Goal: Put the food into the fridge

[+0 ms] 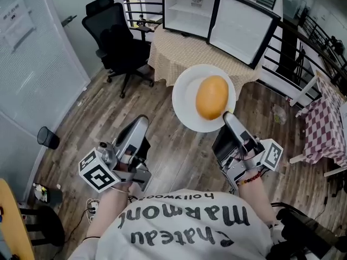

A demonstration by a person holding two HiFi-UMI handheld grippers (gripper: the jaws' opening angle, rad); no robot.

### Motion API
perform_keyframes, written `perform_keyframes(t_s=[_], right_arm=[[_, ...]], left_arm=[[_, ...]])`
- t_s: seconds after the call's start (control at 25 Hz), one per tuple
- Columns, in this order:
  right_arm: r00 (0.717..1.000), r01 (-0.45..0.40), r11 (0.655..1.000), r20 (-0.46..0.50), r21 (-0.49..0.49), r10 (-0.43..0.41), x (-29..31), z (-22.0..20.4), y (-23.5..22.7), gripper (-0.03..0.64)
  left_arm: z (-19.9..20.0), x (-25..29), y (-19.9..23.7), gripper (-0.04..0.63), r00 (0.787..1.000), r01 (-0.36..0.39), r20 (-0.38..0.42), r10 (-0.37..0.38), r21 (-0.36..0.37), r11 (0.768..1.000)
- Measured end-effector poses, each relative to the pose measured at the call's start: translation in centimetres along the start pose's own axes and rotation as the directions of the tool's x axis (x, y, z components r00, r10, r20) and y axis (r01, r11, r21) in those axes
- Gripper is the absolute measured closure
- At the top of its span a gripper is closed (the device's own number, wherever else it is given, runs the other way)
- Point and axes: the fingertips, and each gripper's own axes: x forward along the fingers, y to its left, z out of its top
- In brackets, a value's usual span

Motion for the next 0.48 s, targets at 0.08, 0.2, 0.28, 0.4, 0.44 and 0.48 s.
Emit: perform_keyframes(t_s=[0.08,0.2,0.28,0.4,0.44,0.48], right_arm=[[1.0,-0.002,1.0,0.003,-0.006,0.002,0.6,-0.4,-0.4,0.586],[1.0,0.002,1.0,0.006,-0.007,-0.002,1.5,-0.6,-1.1,0.586],[1.0,0.015,1.0,0.0,-0.005,-0.015,2.0,-0.6,-1.6,0.586],[1.0,0.022,1.0,-0.013,-0.013,-0.022,3.1,0.0,-2.5,0.586],[1.0,0.02,1.0,-0.014,-0.011,-0.021,3.7,0.4,-3.0,0.586],[1.0,0.018,1.0,-0.014,-0.008,-0.018,4.2,0.9,-3.6,0.586]], left_arm=[[0.0,-0.1,0.3,0.592,1.0,0.006,-0.026,-0.006,0.017,1.0],[0.2,0.0,1.1,0.592,0.998,-0.009,-0.059,0.012,0.062,0.998],[0.4,0.1,1.8,0.592,0.997,-0.03,-0.068,0.036,0.088,0.996],[0.4,0.9,3.0,0.593,0.995,-0.041,-0.089,0.051,0.118,0.992],[0.3,1.3,3.6,0.594,0.994,-0.04,-0.098,0.052,0.125,0.991],[0.3,1.8,4.2,0.593,0.993,-0.037,-0.105,0.051,0.13,0.991]])
